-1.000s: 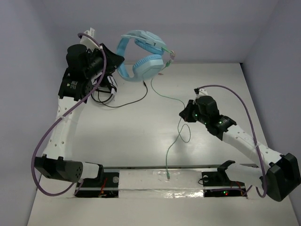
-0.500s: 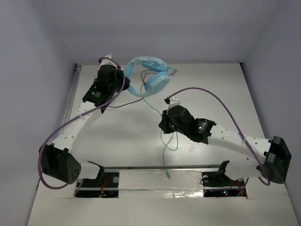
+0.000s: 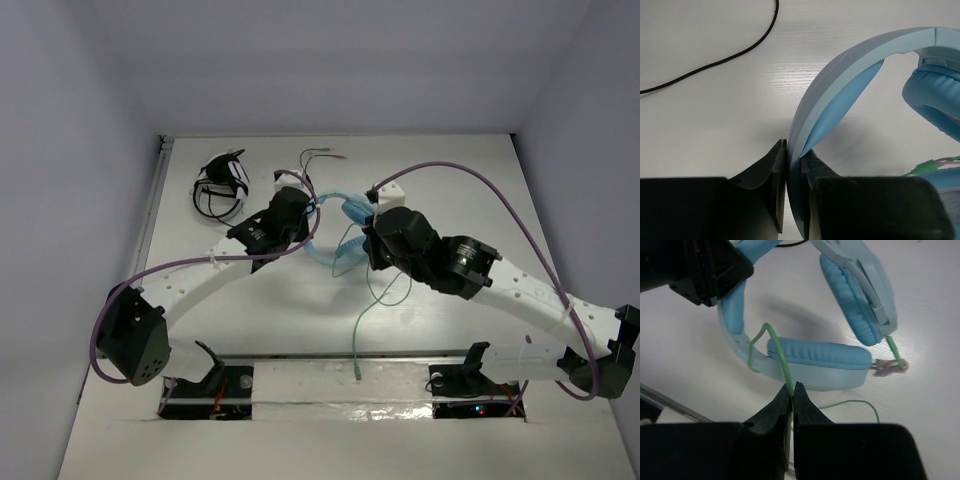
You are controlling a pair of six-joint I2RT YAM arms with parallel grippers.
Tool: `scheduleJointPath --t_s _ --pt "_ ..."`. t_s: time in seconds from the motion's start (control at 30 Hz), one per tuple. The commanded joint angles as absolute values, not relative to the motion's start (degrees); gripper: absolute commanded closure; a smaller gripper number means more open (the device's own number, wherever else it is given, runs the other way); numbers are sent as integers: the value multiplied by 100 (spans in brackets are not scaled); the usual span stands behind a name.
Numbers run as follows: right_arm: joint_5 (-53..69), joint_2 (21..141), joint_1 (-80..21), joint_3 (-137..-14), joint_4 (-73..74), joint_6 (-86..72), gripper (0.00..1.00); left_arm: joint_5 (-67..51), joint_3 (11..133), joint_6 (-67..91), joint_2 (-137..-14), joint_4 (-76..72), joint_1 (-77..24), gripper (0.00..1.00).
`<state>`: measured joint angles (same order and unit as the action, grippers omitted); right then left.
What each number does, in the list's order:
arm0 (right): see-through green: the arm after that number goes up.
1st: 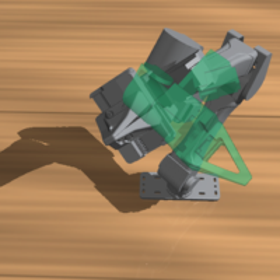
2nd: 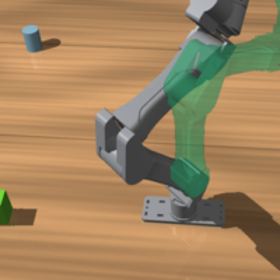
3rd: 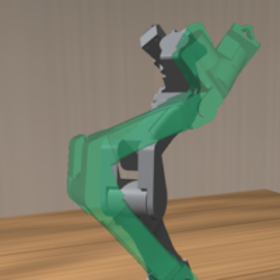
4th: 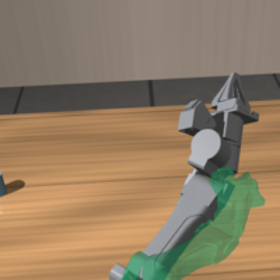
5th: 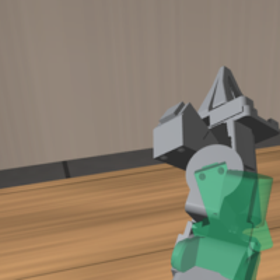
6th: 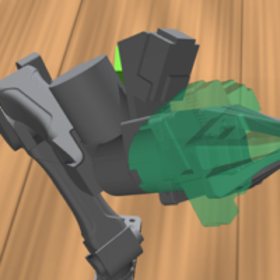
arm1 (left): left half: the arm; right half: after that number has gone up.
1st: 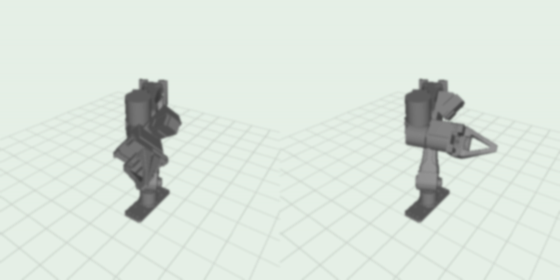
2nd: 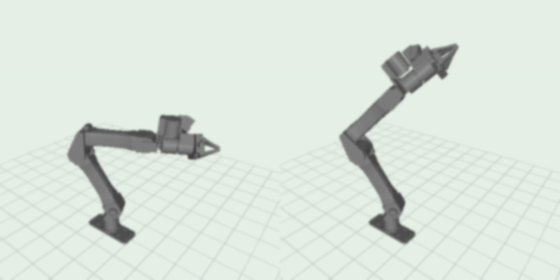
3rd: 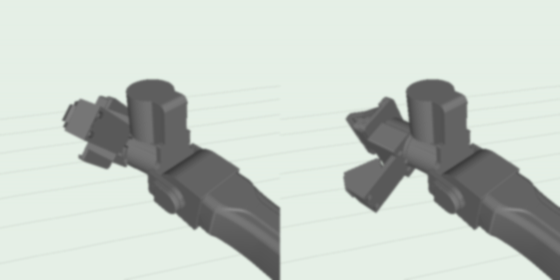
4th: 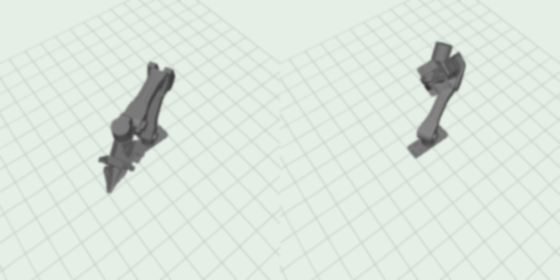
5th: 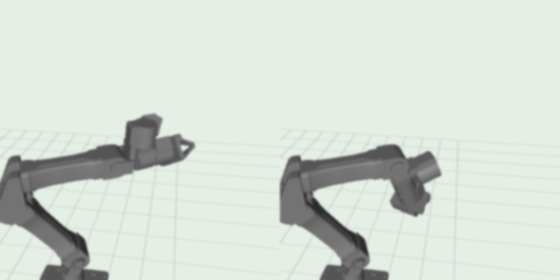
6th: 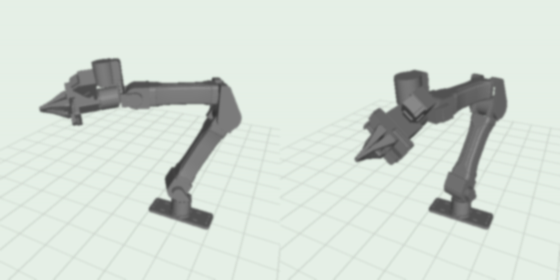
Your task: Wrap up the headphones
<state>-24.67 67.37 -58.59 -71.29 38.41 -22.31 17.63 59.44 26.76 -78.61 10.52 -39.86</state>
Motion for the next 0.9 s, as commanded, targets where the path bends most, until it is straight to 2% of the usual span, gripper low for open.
scheduleJointPath --t_s 0.0,0.37,0.43,0.73,0.87 --pt "-3058 6759 -5906 -7470 4351 -1794 100 1777 5898 2593 -7516 369 -4008 100" --pt "-3884 6952 -5906 -8103 4597 -1372 100 871 6047 1917 -7550 1265 -4060 100" --pt "-4086 7004 -5854 -8130 4483 -1152 100 362 6038 1767 -7541 1301 -4061 100" --pt "-4158 7216 -5502 -8042 3754 -493 100 -737 6091 1151 -7322 1354 -4298 100" --pt "-4087 7146 -5361 -7858 3603 -422 96 -958 6179 985 -7146 1362 -4298 100"
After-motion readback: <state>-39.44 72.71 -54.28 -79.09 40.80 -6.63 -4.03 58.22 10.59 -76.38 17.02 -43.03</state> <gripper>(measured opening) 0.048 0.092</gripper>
